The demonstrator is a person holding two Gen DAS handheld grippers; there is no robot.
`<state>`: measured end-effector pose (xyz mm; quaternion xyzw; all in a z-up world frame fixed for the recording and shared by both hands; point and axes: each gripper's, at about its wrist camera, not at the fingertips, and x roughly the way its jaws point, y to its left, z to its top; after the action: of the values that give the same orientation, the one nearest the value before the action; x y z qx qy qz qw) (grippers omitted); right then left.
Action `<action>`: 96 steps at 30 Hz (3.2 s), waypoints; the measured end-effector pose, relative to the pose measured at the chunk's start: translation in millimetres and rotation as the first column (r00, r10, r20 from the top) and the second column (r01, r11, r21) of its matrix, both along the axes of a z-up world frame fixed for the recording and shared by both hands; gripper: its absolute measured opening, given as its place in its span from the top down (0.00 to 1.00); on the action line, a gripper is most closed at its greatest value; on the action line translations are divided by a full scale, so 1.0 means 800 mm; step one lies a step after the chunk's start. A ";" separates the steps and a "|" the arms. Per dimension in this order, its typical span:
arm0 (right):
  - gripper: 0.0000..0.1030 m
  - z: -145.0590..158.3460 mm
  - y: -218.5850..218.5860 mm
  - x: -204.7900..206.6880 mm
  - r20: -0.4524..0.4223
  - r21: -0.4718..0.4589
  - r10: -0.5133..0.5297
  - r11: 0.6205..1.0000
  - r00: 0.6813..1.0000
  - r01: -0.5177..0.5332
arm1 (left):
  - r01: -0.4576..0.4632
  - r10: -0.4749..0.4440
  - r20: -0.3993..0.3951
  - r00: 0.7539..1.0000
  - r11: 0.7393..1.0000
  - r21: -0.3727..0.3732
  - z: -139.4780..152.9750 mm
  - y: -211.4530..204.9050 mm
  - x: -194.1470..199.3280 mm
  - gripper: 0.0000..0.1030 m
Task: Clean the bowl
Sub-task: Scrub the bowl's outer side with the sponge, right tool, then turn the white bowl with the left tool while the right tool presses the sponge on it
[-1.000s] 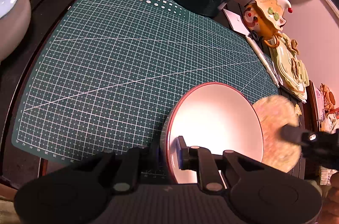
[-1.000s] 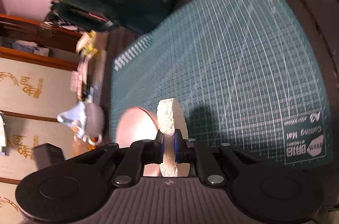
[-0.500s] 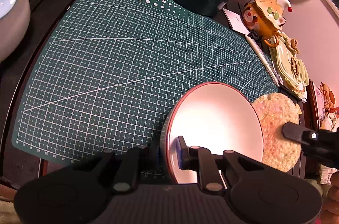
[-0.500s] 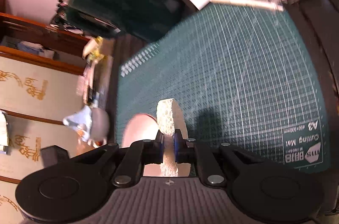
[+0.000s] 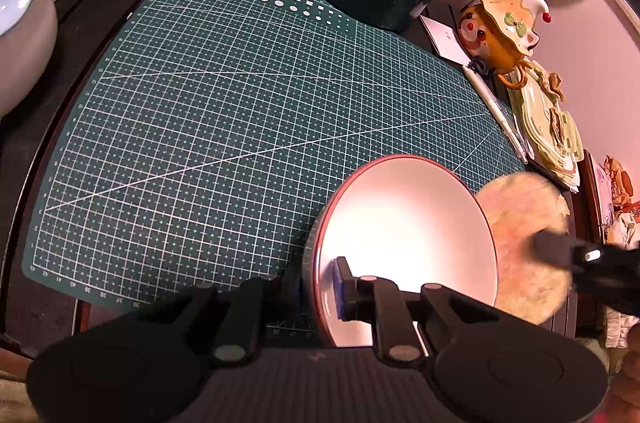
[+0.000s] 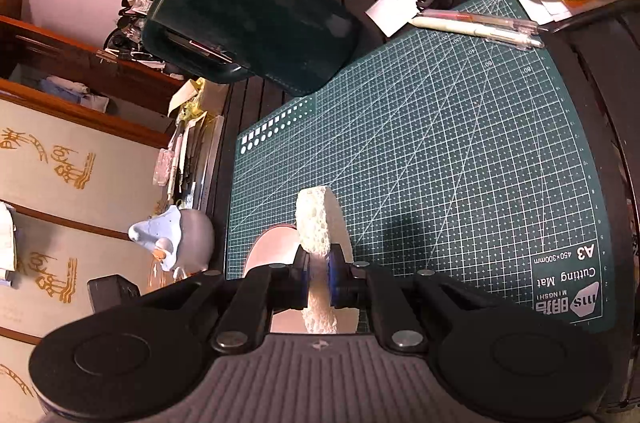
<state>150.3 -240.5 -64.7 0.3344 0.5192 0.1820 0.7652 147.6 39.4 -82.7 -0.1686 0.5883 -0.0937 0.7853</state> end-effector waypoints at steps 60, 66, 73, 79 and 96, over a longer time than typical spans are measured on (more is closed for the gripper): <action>0.92 -0.028 0.020 0.010 -0.070 -0.073 0.048 0.996 0.996 -0.054 | 0.014 -0.014 -0.001 1.000 1.000 0.002 -0.001 0.001 0.002 0.85; 0.92 -0.003 0.012 0.000 0.005 -0.052 0.040 0.998 0.999 -0.040 | 0.033 -0.034 0.034 0.999 0.999 0.031 0.002 -0.003 0.006 0.85; 0.92 -0.005 0.019 -0.006 0.005 -0.056 0.058 0.997 0.998 -0.058 | 0.032 -0.040 0.108 0.993 0.996 0.078 0.008 -0.006 0.009 0.84; 0.92 -0.006 0.020 -0.004 0.008 -0.056 0.066 0.996 0.998 -0.065 | -0.005 -0.004 0.107 0.994 0.996 0.088 0.019 -0.003 0.008 0.66; 0.92 -0.002 0.016 -0.006 0.011 -0.044 0.061 0.997 0.998 -0.061 | -0.109 0.107 -0.065 0.992 0.994 -0.025 0.000 0.006 -0.003 0.85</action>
<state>145.2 -227.6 -65.9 0.3004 0.5283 0.1959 0.7696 144.8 43.9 -83.0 -0.2144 0.6016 -0.0542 0.7676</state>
